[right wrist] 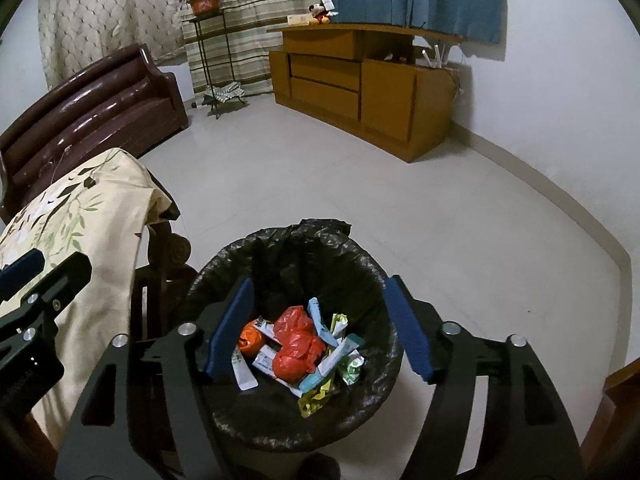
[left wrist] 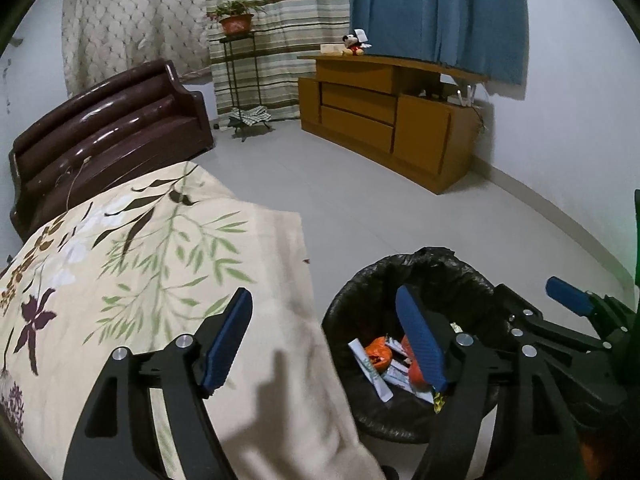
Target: Collect trash
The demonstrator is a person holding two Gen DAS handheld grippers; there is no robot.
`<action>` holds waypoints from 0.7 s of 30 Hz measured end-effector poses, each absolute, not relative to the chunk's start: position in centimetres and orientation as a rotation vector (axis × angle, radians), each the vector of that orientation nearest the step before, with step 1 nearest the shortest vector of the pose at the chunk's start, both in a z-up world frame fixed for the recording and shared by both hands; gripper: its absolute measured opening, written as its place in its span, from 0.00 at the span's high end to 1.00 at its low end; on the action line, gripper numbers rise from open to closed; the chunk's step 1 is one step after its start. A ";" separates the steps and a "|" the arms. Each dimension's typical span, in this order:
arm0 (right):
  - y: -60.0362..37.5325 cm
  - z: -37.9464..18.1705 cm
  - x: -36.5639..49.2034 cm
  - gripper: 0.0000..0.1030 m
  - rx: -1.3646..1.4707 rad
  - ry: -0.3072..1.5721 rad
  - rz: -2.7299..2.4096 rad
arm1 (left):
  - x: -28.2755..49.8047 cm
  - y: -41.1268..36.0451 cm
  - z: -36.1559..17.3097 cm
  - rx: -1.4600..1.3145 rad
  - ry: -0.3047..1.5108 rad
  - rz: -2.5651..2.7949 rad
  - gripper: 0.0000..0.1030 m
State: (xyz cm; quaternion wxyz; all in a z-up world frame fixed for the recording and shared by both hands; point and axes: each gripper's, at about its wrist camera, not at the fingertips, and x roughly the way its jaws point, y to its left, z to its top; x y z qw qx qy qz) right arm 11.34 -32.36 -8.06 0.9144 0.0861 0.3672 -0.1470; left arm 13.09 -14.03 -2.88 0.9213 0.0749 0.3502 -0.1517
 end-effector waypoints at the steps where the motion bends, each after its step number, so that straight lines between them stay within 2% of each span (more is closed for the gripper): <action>1: -32.1 -7.9 11.0 0.33 0.174 0.752 -0.304 | 12.8 -13.7 -2.8 0.152 0.717 -0.308 0.30; 12: -29.0 -5.3 7.6 0.23 0.133 0.698 -0.319 | 9.4 -9.4 -0.6 0.121 0.661 -0.256 0.26; 21: -26.7 -3.6 4.5 0.20 0.098 0.662 -0.322 | 6.2 -6.9 0.6 0.118 0.616 -0.226 0.22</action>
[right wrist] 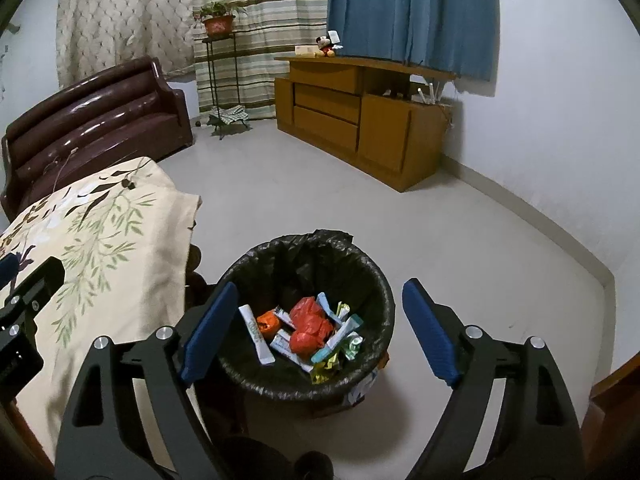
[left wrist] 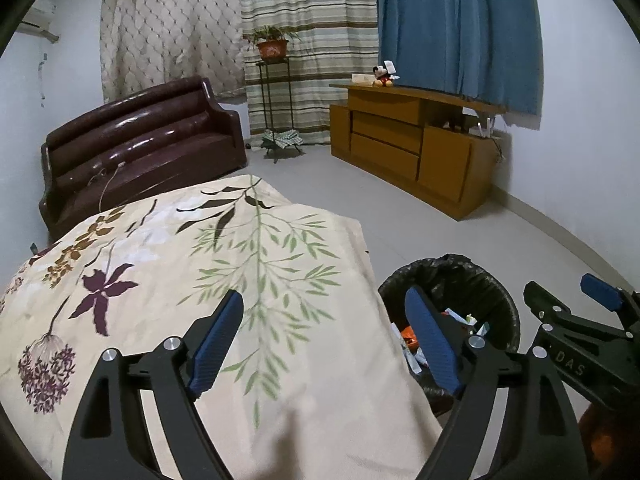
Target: Collect trash
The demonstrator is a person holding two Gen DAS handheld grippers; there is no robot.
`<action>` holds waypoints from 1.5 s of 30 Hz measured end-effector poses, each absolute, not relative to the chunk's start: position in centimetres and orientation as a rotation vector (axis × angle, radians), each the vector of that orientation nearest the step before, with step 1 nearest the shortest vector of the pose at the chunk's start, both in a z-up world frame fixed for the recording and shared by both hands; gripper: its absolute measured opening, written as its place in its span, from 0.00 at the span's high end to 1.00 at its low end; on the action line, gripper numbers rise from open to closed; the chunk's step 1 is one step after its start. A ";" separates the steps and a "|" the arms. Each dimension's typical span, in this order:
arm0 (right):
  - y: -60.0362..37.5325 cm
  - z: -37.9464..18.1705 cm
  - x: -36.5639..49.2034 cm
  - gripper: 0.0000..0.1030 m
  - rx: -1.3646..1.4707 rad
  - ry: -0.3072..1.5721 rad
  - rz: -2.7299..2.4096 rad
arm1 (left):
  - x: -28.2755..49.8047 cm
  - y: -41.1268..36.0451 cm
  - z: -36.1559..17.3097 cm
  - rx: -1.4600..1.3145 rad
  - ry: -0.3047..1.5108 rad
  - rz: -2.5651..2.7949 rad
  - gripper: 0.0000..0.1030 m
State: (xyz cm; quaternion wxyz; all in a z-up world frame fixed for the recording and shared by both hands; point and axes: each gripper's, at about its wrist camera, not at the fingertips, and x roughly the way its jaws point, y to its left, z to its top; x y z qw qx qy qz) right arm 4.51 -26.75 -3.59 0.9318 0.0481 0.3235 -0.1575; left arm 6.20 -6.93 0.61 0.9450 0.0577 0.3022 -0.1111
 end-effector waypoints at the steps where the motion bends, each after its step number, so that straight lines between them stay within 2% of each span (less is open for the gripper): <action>1: -26.6 -3.5 4.3 0.19 0.095 0.659 -0.323 | 6.0 -6.7 0.7 0.114 0.613 -0.225 0.22; 14: -24.4 -1.7 1.4 0.18 0.088 0.602 -0.301 | 3.3 -4.5 1.4 0.102 0.585 -0.211 0.20; 19: -23.8 -1.5 0.9 0.14 0.080 0.590 -0.290 | 2.9 -4.3 1.5 0.104 0.578 -0.210 0.20; 45: -23.4 -1.4 0.7 0.14 0.079 0.583 -0.291 | 2.2 -4.1 1.8 0.100 0.570 -0.212 0.20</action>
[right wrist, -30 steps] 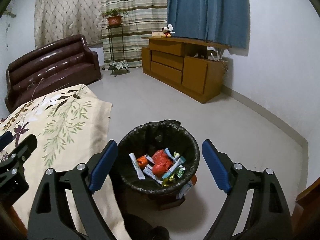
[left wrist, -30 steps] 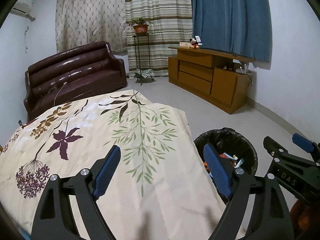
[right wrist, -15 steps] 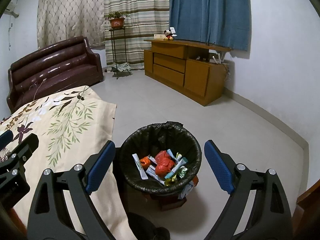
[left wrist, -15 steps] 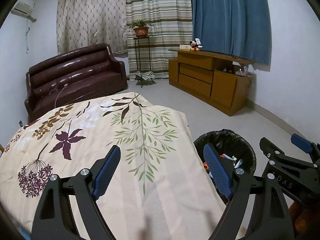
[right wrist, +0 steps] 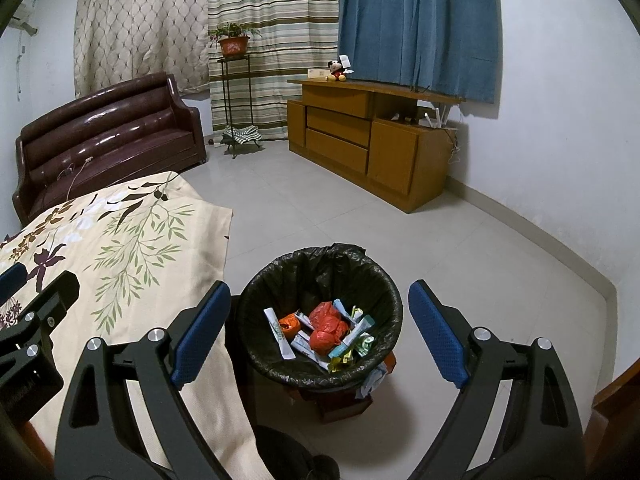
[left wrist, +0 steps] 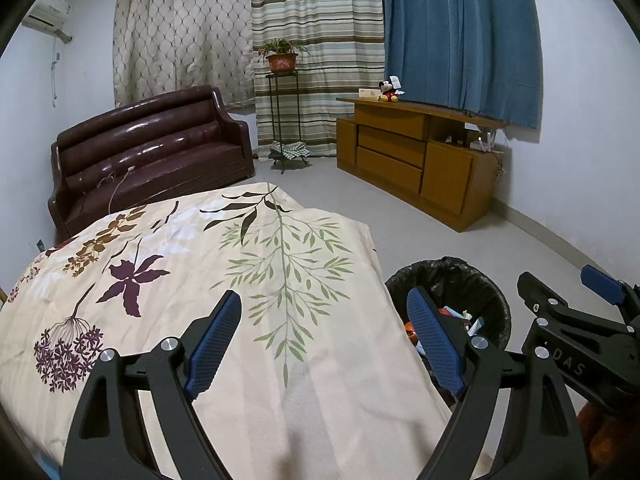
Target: Collect trash
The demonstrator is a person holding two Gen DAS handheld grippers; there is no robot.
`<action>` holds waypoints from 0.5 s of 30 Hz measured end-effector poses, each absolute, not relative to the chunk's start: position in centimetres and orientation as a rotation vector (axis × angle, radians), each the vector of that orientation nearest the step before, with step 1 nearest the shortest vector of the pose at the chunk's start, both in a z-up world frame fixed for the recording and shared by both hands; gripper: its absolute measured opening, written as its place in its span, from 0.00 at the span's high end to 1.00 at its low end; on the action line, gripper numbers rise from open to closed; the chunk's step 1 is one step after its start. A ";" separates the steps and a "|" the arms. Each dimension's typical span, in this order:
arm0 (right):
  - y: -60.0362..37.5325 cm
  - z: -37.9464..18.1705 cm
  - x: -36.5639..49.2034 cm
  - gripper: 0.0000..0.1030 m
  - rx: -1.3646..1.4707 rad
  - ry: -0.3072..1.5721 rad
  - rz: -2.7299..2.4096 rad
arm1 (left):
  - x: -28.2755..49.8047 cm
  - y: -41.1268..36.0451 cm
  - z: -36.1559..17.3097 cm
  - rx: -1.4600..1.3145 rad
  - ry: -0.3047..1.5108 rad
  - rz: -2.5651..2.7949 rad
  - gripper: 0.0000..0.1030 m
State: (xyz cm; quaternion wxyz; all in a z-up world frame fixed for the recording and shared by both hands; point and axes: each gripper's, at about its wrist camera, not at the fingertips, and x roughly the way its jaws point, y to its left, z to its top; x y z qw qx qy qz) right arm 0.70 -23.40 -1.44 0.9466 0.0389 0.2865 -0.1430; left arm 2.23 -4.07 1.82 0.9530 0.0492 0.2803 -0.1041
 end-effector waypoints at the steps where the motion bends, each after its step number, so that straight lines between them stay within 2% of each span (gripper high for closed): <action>1: -23.4 -1.4 0.7 0.14 0.079 0.584 -0.291 | 2.2 -4.1 1.8 0.100 0.570 -0.212 0.20; 15: -23.3 -1.4 0.7 0.14 0.079 0.585 -0.291 | 2.1 -4.6 1.7 0.100 0.573 -0.214 0.20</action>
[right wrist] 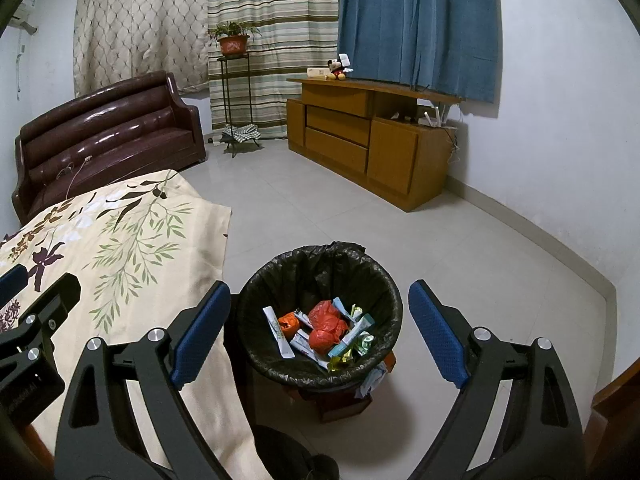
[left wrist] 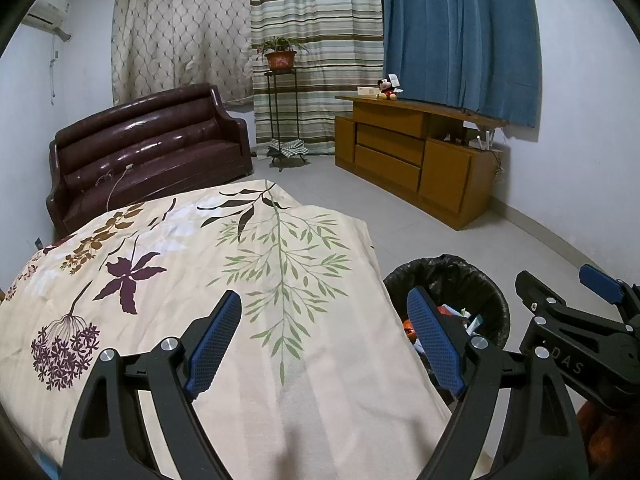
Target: Collect trash
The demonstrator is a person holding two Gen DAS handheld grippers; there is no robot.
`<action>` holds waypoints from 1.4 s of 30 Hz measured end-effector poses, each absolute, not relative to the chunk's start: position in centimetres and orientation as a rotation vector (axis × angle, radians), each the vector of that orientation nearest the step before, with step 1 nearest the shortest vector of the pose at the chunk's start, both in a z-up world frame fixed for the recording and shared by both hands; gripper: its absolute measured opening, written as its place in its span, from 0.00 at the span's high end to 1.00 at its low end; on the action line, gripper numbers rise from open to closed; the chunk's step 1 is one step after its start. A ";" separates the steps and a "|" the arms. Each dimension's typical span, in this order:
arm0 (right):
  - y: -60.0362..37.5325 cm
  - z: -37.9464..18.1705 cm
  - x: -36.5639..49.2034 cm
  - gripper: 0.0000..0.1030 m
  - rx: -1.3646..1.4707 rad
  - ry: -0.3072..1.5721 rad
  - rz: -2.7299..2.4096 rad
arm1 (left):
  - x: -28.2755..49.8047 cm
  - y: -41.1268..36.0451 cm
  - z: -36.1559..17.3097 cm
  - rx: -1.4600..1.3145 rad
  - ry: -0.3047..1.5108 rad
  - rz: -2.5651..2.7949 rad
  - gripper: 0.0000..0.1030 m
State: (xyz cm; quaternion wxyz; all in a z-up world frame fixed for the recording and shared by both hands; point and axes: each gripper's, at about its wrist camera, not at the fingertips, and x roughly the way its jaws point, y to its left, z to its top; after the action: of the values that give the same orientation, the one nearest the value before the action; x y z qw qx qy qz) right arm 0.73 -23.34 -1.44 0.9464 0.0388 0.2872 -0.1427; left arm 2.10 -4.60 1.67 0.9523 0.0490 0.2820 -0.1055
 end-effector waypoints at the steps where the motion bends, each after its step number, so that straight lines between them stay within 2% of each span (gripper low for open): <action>1: -23.4 -1.4 0.7 0.14 0.078 0.584 -0.291 | 2.1 -4.6 1.7 0.099 0.573 -0.215 0.20; 42: -23.4 -1.5 0.7 0.14 0.078 0.584 -0.292 | 1.5 -5.3 1.5 0.074 0.551 -0.268 0.19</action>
State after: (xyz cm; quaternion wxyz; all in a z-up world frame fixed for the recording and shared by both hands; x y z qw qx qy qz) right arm 0.72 -23.39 -1.48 0.9465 0.0383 0.2868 -0.1432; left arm 1.49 -5.31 1.52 0.9527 0.0364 0.2713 -0.1320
